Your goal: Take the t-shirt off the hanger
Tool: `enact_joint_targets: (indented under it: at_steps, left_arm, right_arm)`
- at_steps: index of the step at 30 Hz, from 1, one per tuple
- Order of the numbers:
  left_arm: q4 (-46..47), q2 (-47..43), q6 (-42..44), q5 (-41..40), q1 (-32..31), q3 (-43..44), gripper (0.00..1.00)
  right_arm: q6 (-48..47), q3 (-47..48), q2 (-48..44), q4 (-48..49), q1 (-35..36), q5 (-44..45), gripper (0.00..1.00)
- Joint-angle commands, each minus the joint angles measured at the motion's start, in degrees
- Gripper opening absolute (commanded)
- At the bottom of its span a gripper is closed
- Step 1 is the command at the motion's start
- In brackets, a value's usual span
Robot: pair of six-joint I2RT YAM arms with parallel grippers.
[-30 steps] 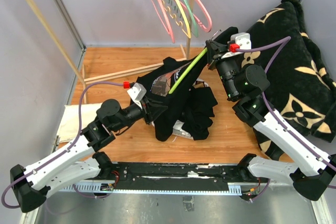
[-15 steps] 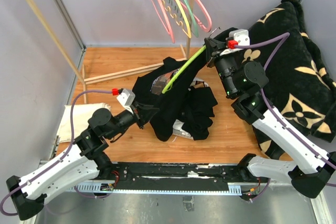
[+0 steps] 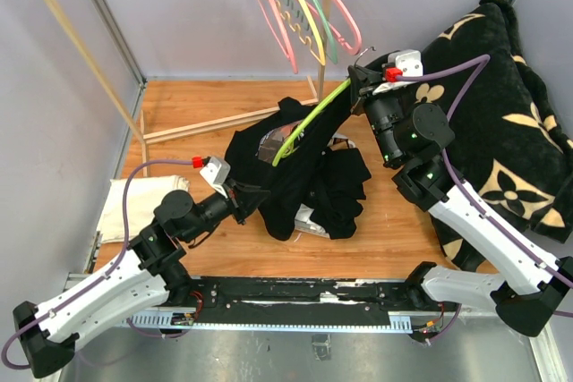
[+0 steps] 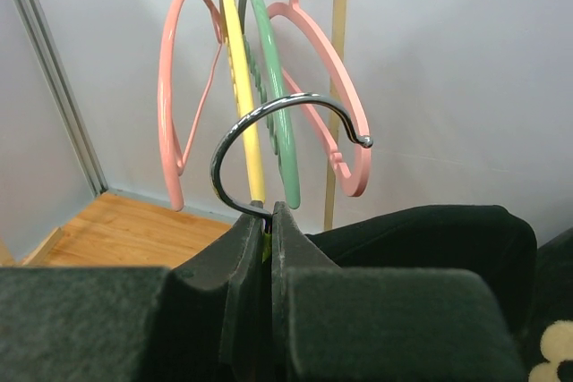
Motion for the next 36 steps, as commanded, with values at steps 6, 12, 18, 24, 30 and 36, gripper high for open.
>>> enact_joint_targets:
  at_steps: [6,12,18,24,30,36]
  left_arm:
    - [-3.9,-0.7,-1.0,0.3,-0.4,-1.7,0.00]
    - [-2.2,2.4,-2.0,1.7,-0.4,-2.8,0.00]
    - [-2.2,3.3,-2.7,1.9,-0.4,-3.5,0.00]
    - [-2.3,3.9,-2.2,1.3,-0.4,-2.9,0.00]
    - [-2.3,5.0,-0.9,-2.6,-0.4,0.8,0.34]
    - [-2.2,4.9,1.8,-4.2,-0.4,5.7,0.55]
  right_arm:
    - [-1.1,3.2,-1.4,7.7,-0.7,5.7,0.01]
    - [-0.6,3.1,-1.9,7.9,-0.6,5.6,0.01]
    - [-1.1,3.2,-2.3,8.0,-0.6,6.0,0.01]
    - [-1.1,3.0,-2.4,7.8,-0.6,5.2,0.01]
    - [-0.5,2.0,-3.4,6.7,-0.7,3.2,0.01]
    - [0.1,-0.1,-5.0,5.8,-0.7,2.0,0.01]
